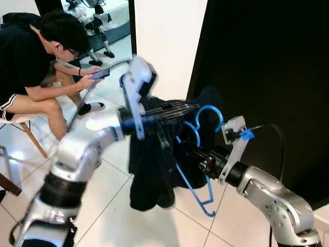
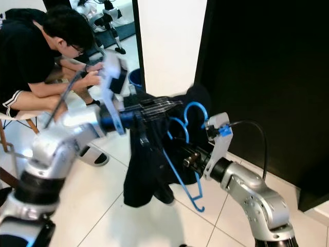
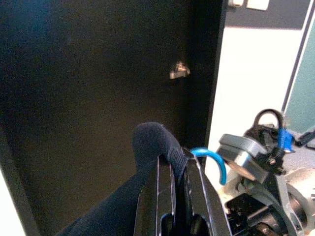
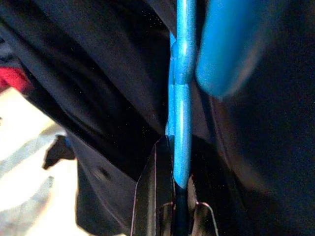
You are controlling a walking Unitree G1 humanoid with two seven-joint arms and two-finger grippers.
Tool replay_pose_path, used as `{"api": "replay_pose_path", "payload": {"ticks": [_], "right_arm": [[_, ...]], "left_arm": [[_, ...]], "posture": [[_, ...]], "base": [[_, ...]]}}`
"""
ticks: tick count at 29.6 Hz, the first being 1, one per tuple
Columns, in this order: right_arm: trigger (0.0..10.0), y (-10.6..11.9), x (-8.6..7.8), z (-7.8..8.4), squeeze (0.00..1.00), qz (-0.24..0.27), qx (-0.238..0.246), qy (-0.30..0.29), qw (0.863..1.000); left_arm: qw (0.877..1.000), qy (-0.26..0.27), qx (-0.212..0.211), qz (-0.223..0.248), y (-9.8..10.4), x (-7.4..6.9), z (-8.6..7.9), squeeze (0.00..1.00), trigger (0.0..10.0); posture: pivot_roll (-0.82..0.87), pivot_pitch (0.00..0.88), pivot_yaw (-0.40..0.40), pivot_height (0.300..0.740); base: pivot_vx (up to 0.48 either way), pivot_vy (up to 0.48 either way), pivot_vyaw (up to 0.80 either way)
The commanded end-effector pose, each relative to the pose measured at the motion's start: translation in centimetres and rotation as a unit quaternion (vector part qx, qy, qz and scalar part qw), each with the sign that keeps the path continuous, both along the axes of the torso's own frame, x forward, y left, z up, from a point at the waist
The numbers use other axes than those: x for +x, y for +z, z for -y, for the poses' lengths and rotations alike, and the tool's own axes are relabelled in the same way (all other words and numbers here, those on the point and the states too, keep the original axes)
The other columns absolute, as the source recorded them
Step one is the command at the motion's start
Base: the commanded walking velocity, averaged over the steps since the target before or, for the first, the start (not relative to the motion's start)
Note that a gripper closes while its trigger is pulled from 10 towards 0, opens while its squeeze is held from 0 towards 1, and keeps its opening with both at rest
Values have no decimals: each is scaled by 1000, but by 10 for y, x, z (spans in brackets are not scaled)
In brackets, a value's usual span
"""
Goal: Hang hanger
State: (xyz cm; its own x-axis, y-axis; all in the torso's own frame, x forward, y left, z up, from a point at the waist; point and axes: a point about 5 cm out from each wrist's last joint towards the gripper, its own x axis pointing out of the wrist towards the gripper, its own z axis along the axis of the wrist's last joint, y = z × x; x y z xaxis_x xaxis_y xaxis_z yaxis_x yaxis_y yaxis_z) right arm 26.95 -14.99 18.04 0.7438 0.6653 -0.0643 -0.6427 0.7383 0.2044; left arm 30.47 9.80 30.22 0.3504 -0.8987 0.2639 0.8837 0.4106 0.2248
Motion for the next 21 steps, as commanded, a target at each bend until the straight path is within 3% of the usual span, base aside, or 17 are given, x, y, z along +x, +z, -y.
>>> {"api": "replay_pose_path", "payload": {"ticks": [1, 4, 11, 18, 21], "right_arm": [[10000, -5, 0, 3, 0, -12, -6, -6, 1000], [10000, -8, 0, 7, 0, -21, -28, -15, 999], [10000, -14, 3, 15, 0, -33, -49, -42, 997], [10000, 9, -13, 15, 0, 22, -13, 55, 998], [10000, 24, -26, 34, 0, 44, -34, 117, 992]], "left_arm": [[1000, 12, -5, 18, 7, 1, -6, 0, 10000], [998, 48, -5, 37, 17, 7, -25, 0, 10000], [997, 54, -3, 46, 21, 7, -32, 0, 10000], [998, 9, 29, 54, 18, -1, -31, 0, 10000], [995, -28, 76, 64, 21, -5, -38, 0, 10000]], "posture": [[15, 137, -11, 740], [15, 139, -12, 740], [16, 139, -14, 740], [21, 140, -17, 740], [20, 137, -15, 740]], "base": [[0, 0, 0], [0, 0, 0], [0, 0, 0], [0, 0, 0], [0, 0, 0]]}}
